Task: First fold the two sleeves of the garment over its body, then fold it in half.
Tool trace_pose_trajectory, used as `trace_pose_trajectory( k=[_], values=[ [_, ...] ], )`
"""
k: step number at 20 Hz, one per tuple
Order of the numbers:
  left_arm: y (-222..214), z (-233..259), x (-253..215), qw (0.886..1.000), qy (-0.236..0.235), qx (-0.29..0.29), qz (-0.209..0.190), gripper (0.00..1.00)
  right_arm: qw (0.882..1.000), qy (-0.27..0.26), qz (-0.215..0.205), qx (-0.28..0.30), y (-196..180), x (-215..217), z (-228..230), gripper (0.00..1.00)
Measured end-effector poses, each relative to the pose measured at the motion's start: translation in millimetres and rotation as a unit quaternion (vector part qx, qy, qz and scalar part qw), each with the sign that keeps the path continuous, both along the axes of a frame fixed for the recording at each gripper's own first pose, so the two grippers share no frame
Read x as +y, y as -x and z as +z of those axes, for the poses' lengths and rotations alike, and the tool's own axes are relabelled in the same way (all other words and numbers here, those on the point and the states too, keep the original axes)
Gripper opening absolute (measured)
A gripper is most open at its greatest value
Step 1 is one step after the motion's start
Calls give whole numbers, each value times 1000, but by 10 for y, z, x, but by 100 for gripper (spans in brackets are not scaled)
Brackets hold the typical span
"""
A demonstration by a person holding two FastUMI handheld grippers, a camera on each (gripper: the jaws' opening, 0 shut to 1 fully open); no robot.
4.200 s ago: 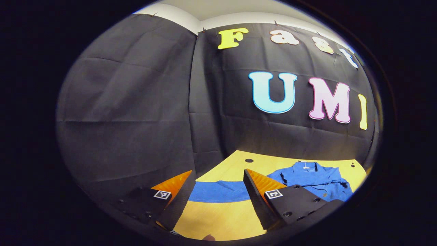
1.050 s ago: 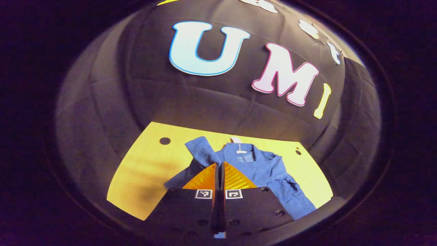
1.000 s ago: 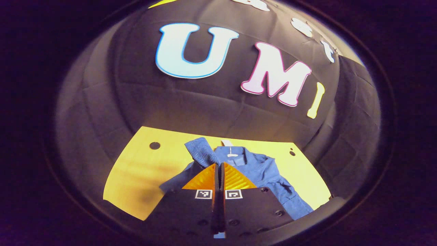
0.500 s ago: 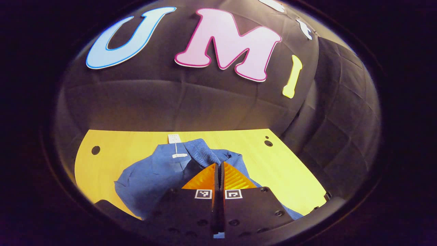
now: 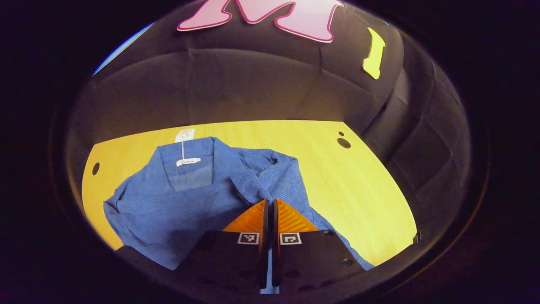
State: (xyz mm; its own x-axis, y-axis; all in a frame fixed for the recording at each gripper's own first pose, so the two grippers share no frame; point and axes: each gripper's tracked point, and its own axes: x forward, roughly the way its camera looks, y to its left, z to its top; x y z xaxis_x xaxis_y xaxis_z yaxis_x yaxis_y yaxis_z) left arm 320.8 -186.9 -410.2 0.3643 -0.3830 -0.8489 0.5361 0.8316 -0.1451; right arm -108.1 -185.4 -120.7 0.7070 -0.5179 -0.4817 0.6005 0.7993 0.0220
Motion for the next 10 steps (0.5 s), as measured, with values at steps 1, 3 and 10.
trace_pose_trajectory(
  k=[1, 3, 10],
  values=[
    [25, -66, -74, 1000, 4, 6, -1, 5, 1000, -3, -1, 3, 2, -27, -45, 100],
    [97, -115, -270, 998, 46, 28, -14, 5, 1000, -8, 1, 10, 4, -63, -139, 100],
    [234, 191, -378, 993, 109, 27, -23, 76, 999, -43, 26, 17, -162, 41, -426, 100]
  ],
)
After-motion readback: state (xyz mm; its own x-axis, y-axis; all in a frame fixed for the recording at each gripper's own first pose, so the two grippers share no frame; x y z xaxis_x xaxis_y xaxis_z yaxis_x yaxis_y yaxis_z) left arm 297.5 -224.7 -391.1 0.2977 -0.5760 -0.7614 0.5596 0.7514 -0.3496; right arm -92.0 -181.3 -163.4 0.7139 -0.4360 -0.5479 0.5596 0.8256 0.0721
